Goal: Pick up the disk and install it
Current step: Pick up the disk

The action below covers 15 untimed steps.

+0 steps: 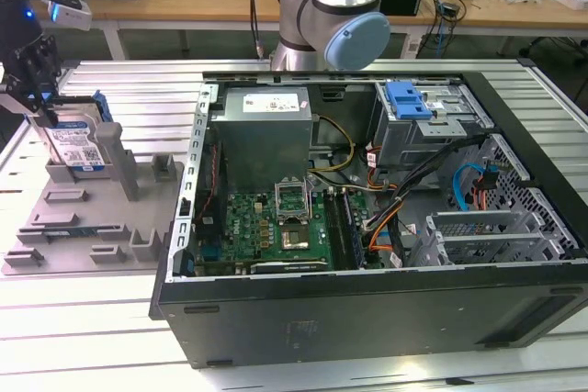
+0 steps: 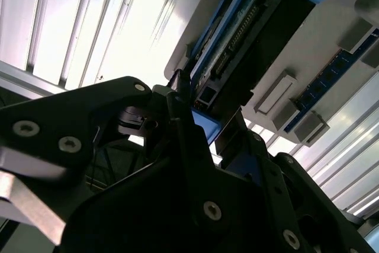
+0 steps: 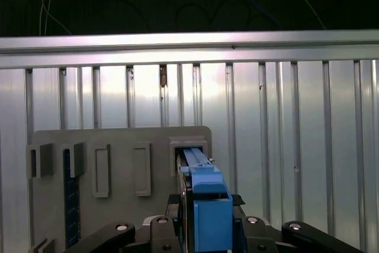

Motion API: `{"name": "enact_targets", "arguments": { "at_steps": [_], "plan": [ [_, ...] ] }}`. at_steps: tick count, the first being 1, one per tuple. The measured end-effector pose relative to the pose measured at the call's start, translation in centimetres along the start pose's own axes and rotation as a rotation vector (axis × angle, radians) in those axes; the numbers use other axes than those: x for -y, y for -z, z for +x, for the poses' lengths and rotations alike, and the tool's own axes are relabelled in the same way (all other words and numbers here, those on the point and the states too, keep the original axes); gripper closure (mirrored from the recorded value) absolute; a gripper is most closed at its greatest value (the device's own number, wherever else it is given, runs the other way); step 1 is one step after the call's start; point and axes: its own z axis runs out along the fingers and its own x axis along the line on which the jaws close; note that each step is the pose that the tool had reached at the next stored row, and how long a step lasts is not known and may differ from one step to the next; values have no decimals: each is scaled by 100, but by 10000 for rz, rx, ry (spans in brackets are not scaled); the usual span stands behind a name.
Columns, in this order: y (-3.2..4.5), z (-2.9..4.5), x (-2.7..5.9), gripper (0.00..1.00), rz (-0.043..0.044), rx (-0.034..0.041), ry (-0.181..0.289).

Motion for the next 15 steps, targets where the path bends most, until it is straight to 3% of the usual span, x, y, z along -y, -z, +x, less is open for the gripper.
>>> {"name": "enact_targets", "arguments": {
  "at_steps": [2,15],
  "plan": [
    [0,0,-19,63,0,0,0],
    [1,1,-23,63,0,0,0]
  ]
}}
